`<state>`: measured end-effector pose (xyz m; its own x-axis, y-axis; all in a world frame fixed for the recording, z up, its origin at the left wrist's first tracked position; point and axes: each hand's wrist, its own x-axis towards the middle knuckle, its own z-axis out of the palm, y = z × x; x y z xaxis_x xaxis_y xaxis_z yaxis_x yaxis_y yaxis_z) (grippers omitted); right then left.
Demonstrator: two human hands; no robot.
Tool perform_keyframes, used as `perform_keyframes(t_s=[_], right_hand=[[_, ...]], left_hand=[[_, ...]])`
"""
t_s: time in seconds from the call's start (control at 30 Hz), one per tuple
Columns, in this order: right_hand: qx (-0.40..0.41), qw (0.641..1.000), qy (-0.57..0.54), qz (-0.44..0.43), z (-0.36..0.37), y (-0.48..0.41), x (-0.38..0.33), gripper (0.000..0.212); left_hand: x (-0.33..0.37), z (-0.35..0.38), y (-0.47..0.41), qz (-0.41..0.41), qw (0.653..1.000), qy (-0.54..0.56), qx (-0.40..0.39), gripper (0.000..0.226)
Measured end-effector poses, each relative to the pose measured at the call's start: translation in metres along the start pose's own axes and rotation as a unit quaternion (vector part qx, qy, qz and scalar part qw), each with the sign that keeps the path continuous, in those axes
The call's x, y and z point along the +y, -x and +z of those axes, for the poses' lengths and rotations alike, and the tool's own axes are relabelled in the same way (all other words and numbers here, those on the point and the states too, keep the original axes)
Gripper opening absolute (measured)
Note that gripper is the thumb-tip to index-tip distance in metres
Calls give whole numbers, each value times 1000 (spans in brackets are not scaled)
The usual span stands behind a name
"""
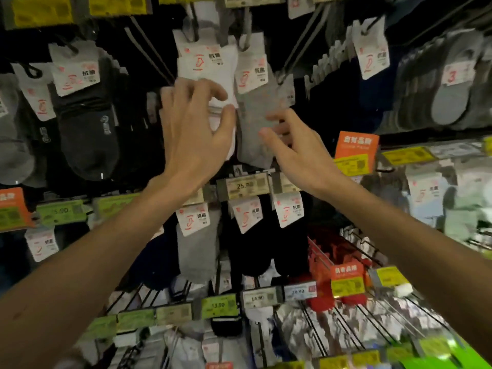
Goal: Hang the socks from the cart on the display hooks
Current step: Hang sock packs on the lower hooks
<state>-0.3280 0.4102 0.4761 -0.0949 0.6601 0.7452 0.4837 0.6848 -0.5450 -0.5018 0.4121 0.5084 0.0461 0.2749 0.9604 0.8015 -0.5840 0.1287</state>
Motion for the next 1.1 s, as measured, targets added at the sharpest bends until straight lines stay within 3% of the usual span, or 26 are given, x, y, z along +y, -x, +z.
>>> perform_keyframes(t_s=[0.1, 0.17, 0.23, 0.33, 0.4, 0.5, 0.6, 0.77, 0.93, 1.0, 1.1], right_hand=[[28, 1000, -7, 0, -44, 71, 35, 15], [57, 997, 9, 47, -76, 135, 66, 20], [83, 989, 38, 118, -108, 208, 99, 25], [64, 961, 95, 251, -148, 329, 152, 31], [39, 933, 131, 334, -163, 403, 178, 44], [15, 873, 158, 461, -197, 514, 201, 47], [5, 788, 167, 592, -223, 599, 215, 40], [47, 661, 151, 734, -247, 698, 229, 43], [90, 523, 137, 836, -273, 746, 240, 54], [88, 489, 140, 857, -279, 759, 252, 59], [66, 483, 159, 858, -284, 771, 282, 60]], left_hand=[[53, 17, 26, 32, 993, 67, -86, 29], [95, 38, 52, 57, 980, 80, -173, 39], [135, 73, 86, 84, 944, 87, -306, 40], [196, 133, 161, 166, 840, 88, -509, 29], [230, 166, 221, 207, 766, 97, -601, 15], [295, 211, 329, 217, 656, 120, -713, 24], [347, 245, 425, 202, 590, 147, -768, 15], [401, 287, 531, 178, 496, 167, -833, 22], [428, 336, 612, 55, 425, 164, -889, 35], [437, 356, 643, -4, 405, 163, -900, 44], [445, 384, 684, -79, 397, 150, -902, 47]])
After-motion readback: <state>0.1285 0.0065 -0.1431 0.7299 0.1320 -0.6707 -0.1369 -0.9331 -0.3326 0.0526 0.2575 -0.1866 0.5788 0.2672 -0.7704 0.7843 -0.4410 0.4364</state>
